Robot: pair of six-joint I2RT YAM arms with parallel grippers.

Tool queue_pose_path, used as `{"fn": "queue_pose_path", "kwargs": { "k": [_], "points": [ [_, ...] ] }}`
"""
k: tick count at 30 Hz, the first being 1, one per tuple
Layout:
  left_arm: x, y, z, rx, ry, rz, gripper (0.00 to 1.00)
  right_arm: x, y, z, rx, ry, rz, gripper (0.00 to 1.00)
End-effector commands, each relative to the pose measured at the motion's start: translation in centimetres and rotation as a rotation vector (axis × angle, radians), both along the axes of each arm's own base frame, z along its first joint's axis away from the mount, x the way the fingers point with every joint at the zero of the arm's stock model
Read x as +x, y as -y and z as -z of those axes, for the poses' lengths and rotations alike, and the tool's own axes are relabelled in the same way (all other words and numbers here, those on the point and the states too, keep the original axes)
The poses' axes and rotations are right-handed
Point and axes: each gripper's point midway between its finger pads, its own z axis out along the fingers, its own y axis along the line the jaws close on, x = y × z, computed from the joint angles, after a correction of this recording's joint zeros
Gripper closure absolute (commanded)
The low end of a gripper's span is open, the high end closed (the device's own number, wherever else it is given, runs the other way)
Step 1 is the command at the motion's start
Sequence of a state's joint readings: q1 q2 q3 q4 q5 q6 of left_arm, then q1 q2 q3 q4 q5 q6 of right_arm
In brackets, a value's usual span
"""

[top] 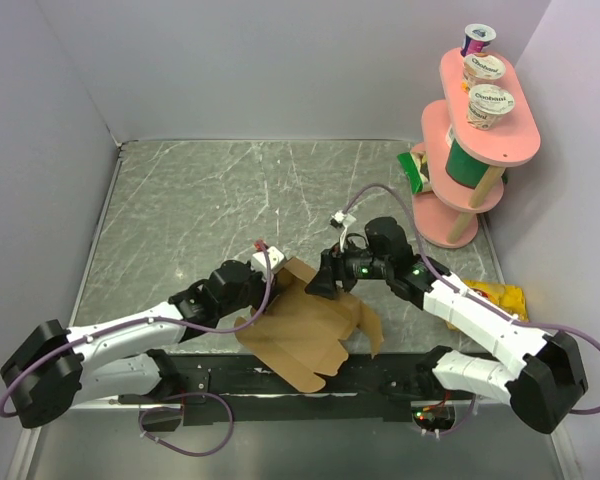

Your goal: Fold the paper box

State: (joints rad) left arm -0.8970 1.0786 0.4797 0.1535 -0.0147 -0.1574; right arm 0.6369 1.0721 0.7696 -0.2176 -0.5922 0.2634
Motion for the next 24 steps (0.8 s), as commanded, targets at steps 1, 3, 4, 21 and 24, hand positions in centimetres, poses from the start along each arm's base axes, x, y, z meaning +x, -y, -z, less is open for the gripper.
{"fn": "queue_pose_path", "kwargs": {
  "k": [1,3,4,21,24],
  "points": [
    [0.5,1.1,-1.5,-0.041,0.037,0.021,0.89,0.9,-0.4,0.4,0.007,0.046,0.012,0.29],
    [0.6,1.1,-1.4,-0.037,0.041,0.022,0.89,1.1,-0.5,1.0,-0.012,0.049,0.021,0.29],
    [0.6,1.2,-1.2,-0.032,0.037,0.024,0.89,1.4,-0.4,1.3,-0.026,0.058,0.037,0.34],
    [6.3,1.0,3.6,0.121,0.062,-0.15,0.85,4.9,0.1,7.5,-0.285,0.295,0.281,0.53],
    [7.1,1.2,3.9,0.115,0.081,-0.161,0.79,5.1,-0.2,8.0,-0.312,0.332,0.307,0.55]
  ]
}}
